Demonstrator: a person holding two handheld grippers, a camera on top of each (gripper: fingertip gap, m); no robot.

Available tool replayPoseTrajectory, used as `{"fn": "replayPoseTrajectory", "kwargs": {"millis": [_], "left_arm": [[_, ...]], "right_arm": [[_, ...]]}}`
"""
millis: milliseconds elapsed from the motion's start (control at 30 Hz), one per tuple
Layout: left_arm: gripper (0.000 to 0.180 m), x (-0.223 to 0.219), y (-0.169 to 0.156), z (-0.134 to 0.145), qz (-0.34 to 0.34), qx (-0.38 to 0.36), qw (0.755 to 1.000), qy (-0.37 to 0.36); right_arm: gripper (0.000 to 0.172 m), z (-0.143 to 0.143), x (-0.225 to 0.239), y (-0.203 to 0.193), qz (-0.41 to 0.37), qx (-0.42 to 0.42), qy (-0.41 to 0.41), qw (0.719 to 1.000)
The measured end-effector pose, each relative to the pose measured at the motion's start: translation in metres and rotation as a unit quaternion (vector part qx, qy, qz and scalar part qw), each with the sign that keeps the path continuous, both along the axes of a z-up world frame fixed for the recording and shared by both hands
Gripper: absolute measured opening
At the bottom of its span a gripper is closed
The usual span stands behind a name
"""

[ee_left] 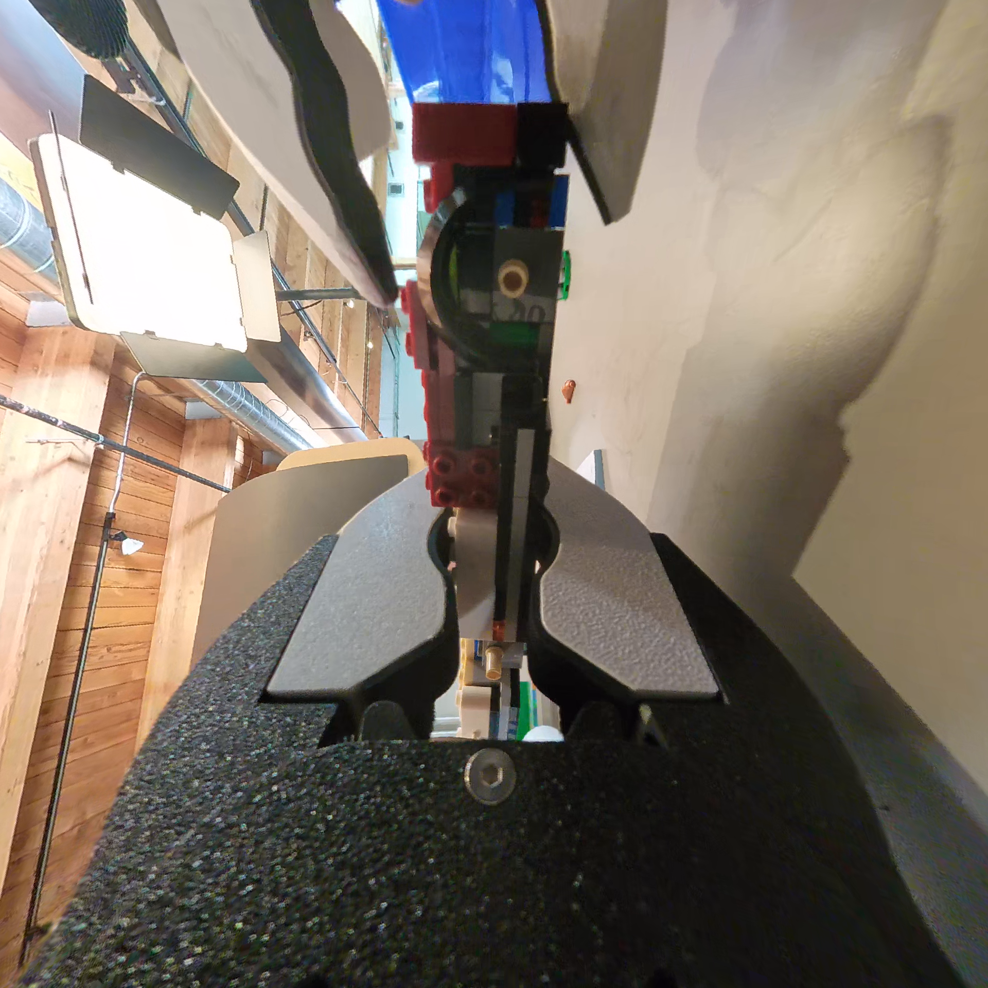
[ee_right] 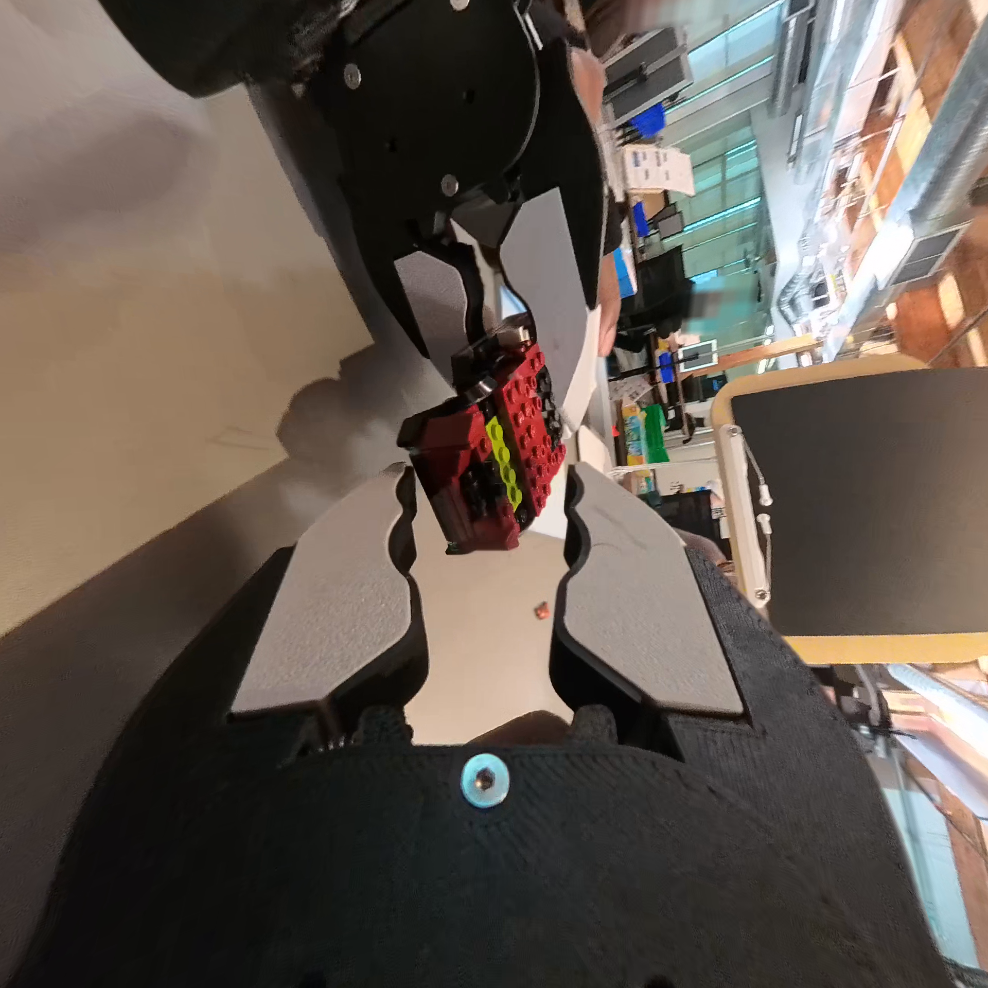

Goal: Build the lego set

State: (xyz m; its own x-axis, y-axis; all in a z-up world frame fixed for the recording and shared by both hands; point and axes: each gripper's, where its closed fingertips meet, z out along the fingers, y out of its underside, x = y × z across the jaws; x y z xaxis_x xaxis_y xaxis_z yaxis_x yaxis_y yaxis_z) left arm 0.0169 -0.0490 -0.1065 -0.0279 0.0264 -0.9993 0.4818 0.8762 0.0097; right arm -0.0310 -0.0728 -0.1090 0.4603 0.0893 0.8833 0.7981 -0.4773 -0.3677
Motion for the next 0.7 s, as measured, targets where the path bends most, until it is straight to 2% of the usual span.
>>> {"fn": "replayPoseTrajectory", "kwargs": {"millis": [333, 700], "left_arm": [[0.025, 0.01, 0.01, 0.005, 0.032, -0.004, 0.999, 0.006], [0.025, 0.018, 0.022, 0.005, 0.067, -0.013, 0.997, 0.027]], "right_arm": [[0.053, 0.011, 0.002, 0.005, 0.013, 0.067, -0.059, 0.996], [0.053, 0.012, 0.005, 0.016, 0.016, 0.091, -0.105, 0.99]]}}
